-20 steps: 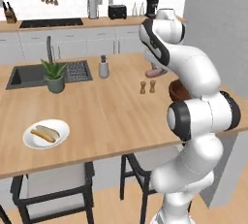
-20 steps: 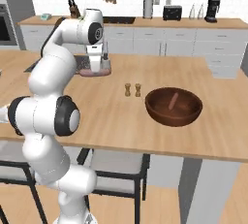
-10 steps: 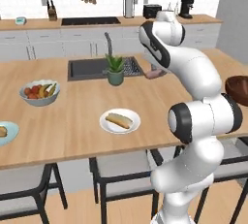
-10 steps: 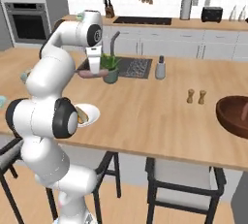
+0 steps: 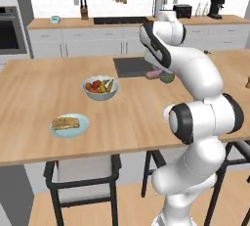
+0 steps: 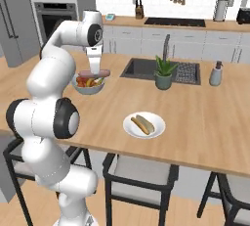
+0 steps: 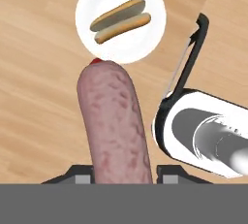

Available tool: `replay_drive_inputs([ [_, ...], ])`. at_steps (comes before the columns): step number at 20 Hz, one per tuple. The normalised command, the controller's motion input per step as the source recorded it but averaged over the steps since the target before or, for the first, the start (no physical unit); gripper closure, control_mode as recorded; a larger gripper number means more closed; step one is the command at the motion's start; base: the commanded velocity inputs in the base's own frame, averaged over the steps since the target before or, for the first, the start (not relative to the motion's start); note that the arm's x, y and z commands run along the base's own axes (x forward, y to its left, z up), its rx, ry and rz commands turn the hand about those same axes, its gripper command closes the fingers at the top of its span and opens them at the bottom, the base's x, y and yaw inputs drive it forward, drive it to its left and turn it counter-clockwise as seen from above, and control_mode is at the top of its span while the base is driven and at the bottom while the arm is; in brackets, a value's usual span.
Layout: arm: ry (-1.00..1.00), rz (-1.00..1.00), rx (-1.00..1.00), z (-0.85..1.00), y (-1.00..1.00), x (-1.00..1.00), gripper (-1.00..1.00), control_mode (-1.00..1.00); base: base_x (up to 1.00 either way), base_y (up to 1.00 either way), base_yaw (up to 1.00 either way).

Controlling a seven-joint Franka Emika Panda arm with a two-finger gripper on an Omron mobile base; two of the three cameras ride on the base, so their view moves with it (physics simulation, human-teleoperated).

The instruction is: Place one bun and one sausage from the bowl on each plate.

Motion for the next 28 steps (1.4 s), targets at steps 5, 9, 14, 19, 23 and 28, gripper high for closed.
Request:
replay_drive_inputs([
  [5,0.0,0.0,0.0,0.0,0.0,0.0,1.0,1.0,-0.05,0.87,0.05],
  [9,0.0,0.0,0.0,0.0,0.0,0.0,1.0,1.0,0.0,0.55,0.0],
  [14,-0.01,0.0,0.0,0.23,0.13,0.0,1.0,-1.0,0.0,0.17,0.0],
  [19,-0.01,0.09,0.0,0.07,0.4,-0.04,1.0,-1.0,0.0,0.0,0.0],
  [23,0.0,0.11,0.0,-0.34,0.59,-0.04,1.0,-1.0,0.0,0.0,0.0],
  [28,-0.11,0.09,0.05,-0.7,0.17,0.0,1.0,-1.0,0.0,0.0,0.0],
])
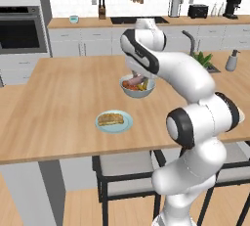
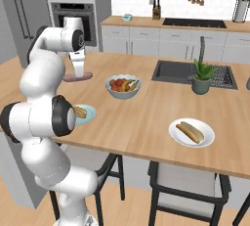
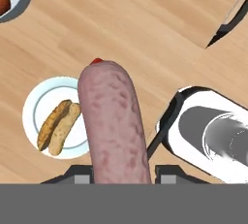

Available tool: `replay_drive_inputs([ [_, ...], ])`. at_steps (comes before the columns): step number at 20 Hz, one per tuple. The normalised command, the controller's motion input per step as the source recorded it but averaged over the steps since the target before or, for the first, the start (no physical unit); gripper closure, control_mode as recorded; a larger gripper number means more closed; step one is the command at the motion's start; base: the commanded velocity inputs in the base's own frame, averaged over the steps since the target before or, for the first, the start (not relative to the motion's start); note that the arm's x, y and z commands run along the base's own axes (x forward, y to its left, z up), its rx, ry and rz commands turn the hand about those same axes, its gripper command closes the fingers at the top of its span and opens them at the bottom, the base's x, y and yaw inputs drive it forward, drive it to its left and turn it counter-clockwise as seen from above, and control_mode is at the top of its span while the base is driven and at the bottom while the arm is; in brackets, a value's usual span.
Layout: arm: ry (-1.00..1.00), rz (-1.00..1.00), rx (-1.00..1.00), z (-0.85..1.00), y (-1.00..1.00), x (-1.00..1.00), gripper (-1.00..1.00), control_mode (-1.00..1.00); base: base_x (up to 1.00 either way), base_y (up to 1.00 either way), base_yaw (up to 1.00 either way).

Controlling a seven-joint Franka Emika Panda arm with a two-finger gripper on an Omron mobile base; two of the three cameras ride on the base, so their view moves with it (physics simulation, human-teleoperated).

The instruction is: Place one bun and one sausage from the bowl on each plate.

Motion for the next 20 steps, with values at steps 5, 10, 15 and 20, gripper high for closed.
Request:
replay_drive_inputs([
  [5,-0.34,0.08,0.16,-0.83,0.0,-0.13,1.0,-1.0,0.0,0.0,0.0],
  [10,-0.02,0.08,0.05,-0.35,0.0,0.06,1.0,-1.0,0.0,0.0,0.0],
  [15,0.24,0.19,-0.01,-0.49,-0.09,0.05,1.0,-1.0,0.0,0.0,0.0],
  [20,-0.13,0.32,0.0,-0.44,-0.18,0.02,1.0,-1.0,0.0,0.0,0.0],
])
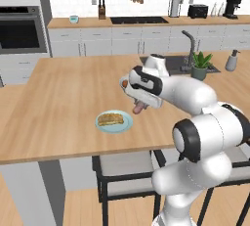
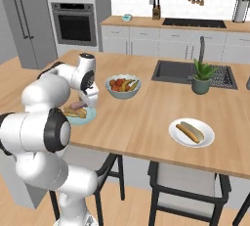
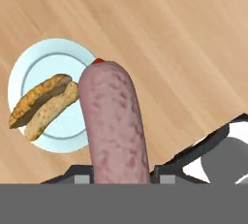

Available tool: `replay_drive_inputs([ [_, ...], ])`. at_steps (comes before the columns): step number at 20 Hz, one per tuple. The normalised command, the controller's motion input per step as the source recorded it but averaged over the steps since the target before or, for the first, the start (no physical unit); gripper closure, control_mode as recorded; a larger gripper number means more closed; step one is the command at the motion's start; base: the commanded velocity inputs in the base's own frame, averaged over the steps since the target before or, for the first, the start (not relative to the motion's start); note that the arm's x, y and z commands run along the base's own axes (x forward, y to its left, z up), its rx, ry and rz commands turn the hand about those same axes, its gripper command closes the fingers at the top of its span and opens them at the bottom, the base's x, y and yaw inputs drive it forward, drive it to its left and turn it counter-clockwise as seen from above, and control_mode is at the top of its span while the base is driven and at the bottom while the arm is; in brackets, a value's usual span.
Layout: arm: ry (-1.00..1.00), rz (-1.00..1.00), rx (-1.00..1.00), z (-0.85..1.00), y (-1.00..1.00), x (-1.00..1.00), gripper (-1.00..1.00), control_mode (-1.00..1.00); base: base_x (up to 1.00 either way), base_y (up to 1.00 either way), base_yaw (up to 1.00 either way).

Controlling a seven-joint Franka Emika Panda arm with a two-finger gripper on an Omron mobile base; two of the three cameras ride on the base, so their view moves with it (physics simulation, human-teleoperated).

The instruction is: Place one bun and one sausage from the bowl on each plate.

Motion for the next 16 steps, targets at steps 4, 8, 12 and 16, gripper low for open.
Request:
replay_drive_inputs([
  [4,-0.45,0.24,0.0,-0.54,0.0,0.11,1.0,-1.0,0.0,0.0,0.0],
  [8,-0.25,0.23,0.0,-0.56,0.0,0.14,1.0,-1.0,0.0,0.0,0.0],
  [12,0.0,0.29,0.0,-0.25,0.0,0.29,1.0,-1.0,0.0,0.0,0.0],
  [16,0.0,0.27,0.0,-0.28,0.0,0.49,1.0,-1.0,0.0,0.0,0.0],
])
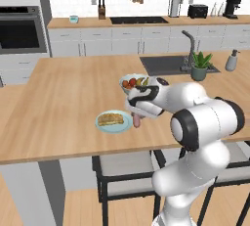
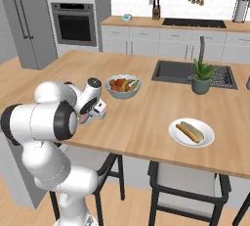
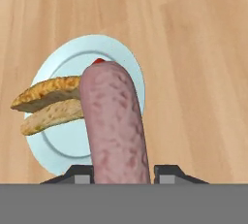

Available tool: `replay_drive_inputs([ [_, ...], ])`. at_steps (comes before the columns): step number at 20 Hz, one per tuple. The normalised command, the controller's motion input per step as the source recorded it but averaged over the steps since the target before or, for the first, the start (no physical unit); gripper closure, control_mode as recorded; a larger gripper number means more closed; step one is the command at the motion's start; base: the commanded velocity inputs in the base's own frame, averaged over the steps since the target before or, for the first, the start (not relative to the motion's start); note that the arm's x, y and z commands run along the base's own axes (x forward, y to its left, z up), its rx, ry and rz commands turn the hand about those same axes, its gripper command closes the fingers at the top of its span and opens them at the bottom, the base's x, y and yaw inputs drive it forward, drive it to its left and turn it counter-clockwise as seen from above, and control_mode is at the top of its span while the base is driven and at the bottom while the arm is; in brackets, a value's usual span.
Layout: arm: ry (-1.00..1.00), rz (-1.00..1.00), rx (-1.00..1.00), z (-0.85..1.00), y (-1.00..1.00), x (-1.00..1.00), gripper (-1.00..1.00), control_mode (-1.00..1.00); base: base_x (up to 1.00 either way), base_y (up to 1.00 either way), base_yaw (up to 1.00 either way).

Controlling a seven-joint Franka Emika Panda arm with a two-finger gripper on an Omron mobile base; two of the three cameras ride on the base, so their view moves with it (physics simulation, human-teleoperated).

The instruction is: Place one bun and one sausage from the bowl on each plate.

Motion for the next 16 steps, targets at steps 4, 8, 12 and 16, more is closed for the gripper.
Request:
replay_drive_inputs([
  [4,0.0,0.24,0.0,-0.22,0.04,0.59,1.0,-1.0,0.0,0.0,0.0],
  [8,0.0,0.2,0.0,-0.3,0.25,0.63,1.0,-1.0,0.0,0.0,0.0],
  [12,0.0,0.15,0.0,-0.23,0.17,0.59,1.0,-1.0,0.0,0.0,0.0],
  [16,0.0,0.12,0.0,-0.27,0.26,0.44,1.0,-1.0,0.0,0.0,0.0],
])
